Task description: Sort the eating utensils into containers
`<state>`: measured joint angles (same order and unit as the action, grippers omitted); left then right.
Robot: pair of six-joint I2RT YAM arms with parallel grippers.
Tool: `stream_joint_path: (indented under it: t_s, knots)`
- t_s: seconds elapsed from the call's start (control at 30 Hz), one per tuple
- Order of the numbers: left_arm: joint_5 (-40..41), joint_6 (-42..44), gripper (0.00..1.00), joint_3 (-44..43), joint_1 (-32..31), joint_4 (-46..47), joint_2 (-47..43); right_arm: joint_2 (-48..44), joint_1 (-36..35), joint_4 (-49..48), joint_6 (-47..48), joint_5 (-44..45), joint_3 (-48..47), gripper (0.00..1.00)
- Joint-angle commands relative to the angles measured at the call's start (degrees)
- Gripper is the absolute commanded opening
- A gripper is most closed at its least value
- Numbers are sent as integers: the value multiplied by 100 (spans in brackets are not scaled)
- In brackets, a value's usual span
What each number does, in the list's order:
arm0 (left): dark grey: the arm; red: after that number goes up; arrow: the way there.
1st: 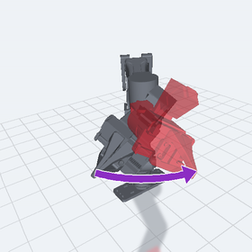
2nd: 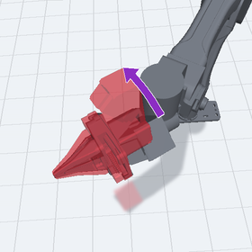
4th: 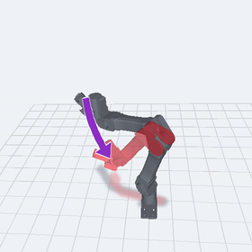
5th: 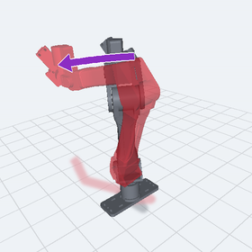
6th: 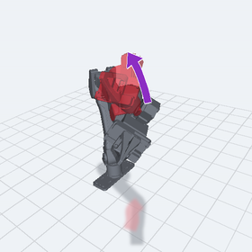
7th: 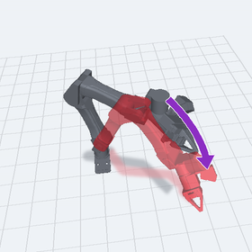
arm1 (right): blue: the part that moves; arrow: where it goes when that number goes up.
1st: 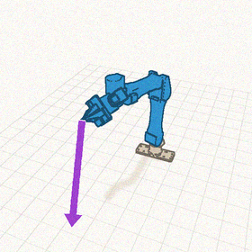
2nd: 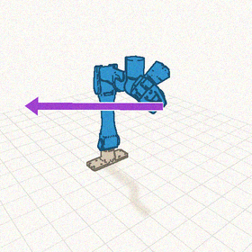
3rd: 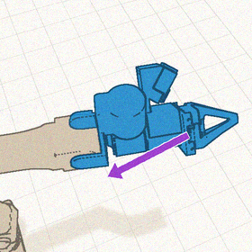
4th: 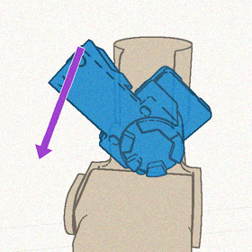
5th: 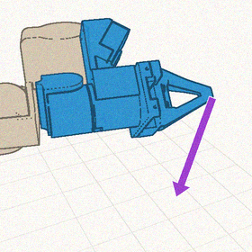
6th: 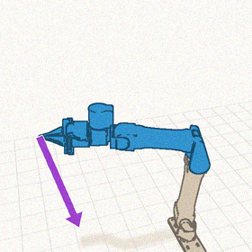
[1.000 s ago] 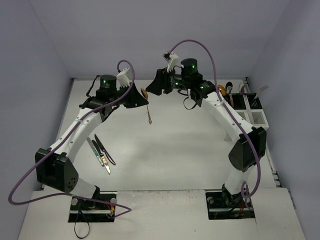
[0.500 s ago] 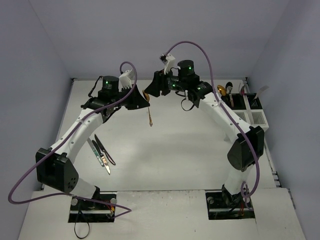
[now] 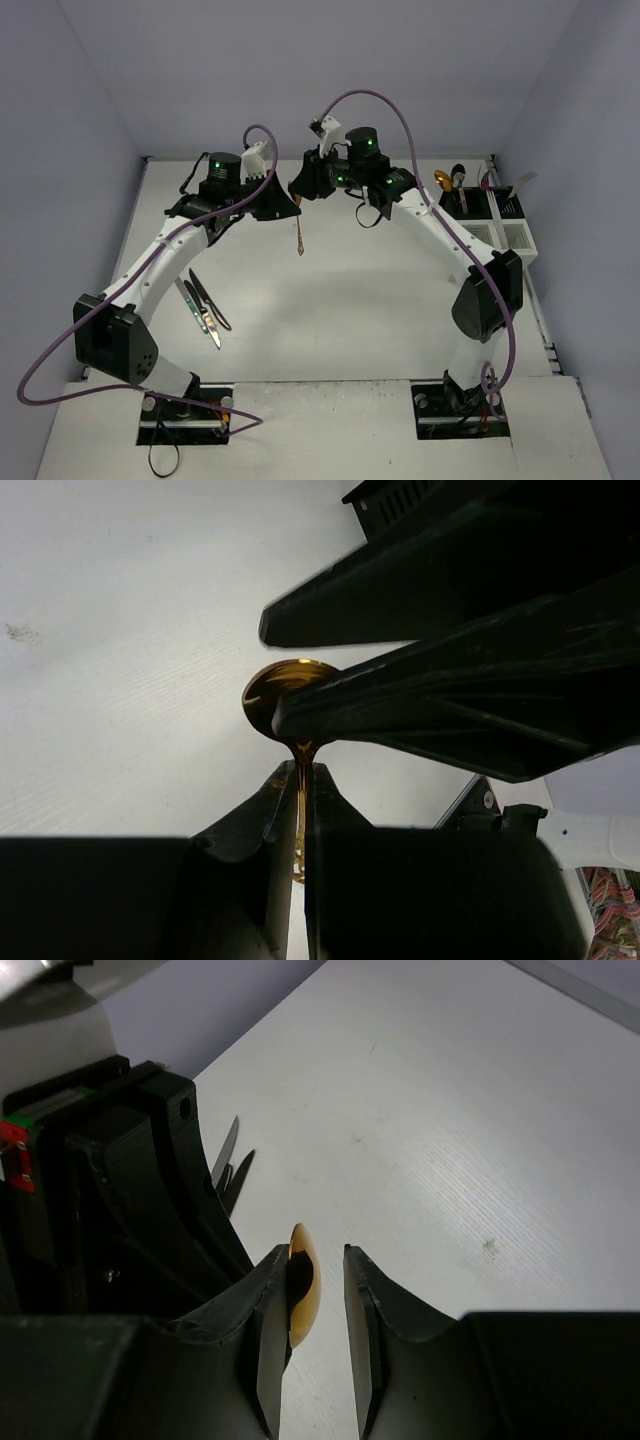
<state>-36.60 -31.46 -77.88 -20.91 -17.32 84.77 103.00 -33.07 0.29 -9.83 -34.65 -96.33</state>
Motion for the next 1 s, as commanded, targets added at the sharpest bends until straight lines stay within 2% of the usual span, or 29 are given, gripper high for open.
stream_joint_path:
  t_s: [0.0,0.13,0.17,0.2,0.27,0.33,0.37,0.4,0.53,0.67,0.73,0.87,0.9,0.97]
  knots:
    - [12,131,0,-436,-28,273,-84,-137,-67,-216,165,31,91,19]
    - [-6,151,0,-474,-28,255,-57,-202,-68,-196,194,-15,158,2]
    - [-31,183,4,-494,-28,242,-44,-221,-75,-183,226,-2,158,1]
    - [-51,211,12,-535,-28,185,-34,-239,-71,-156,265,14,158,0]
    - [-52,289,46,-582,-25,102,-30,-285,-59,-104,404,60,135,0]
    - [-17,360,68,-578,-19,38,-78,-363,-39,-51,504,95,123,0]
    - [8,407,77,-570,-19,14,-118,-398,-7,-51,556,103,123,0]
    - [33,467,81,-570,-13,-31,-164,-438,42,3,613,111,115,0]
    - [109,810,83,-520,98,-358,-487,-666,479,228,852,152,-1,0]
    - [-56,917,84,-267,671,-625,-810,-1003,1325,266,994,117,-166,0]
    - [-37,1011,84,-245,886,-992,-834,-1158,1818,275,1371,136,-193,0]
    - [764,1517,84,-340,1070,-1746,-699,-1655,2810,270,2157,187,-104,0]
    - [1064,1484,84,-315,1062,-1750,-689,-1743,2986,269,2172,197,-68,0]
    - [1397,1446,84,-279,1062,-1775,-622,-1918,3420,247,2770,212,106,0]
